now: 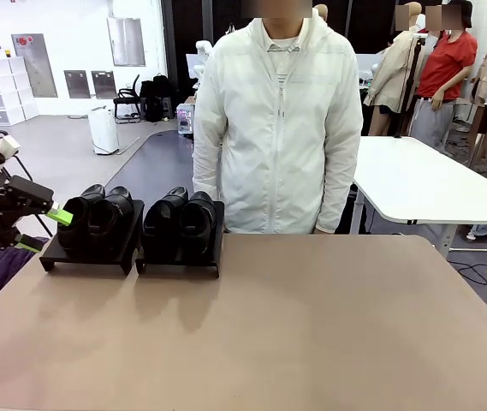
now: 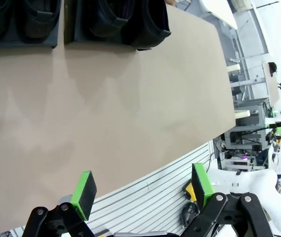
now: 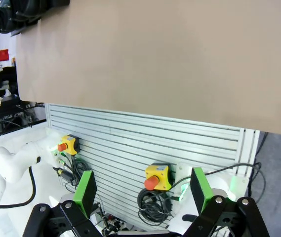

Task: Organize the shoes by placing them on the stand.
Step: Place the Shoe from the middle of the table onto the Shoes Stand.

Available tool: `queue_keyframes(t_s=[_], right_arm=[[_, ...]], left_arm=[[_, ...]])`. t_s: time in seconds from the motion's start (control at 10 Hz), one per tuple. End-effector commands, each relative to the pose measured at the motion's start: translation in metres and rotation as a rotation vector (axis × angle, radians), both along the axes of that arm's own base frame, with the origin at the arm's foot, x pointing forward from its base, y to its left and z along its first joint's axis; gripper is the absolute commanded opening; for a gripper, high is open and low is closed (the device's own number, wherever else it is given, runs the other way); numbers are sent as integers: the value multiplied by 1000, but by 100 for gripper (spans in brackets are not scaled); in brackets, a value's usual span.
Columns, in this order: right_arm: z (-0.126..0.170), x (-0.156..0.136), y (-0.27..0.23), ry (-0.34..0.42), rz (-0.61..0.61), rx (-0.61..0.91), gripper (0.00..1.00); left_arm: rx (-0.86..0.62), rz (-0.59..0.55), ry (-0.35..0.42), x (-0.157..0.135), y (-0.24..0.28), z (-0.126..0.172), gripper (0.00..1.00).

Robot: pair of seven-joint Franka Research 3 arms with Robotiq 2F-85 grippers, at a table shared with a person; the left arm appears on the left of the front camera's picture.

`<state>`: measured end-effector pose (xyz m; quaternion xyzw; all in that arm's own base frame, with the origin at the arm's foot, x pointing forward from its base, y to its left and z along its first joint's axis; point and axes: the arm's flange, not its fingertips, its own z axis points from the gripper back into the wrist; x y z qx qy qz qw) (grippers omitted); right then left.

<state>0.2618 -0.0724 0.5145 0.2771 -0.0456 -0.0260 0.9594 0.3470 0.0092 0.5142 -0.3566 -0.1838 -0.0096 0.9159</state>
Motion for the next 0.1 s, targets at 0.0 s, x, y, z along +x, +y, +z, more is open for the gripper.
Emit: queue_keyframes(t_s=[0.0], right_arm=[[1, 0, -2, -14, 20, 12, 100]], left_arm=[[-13, -21, -15, 3, 0, 1, 100]])
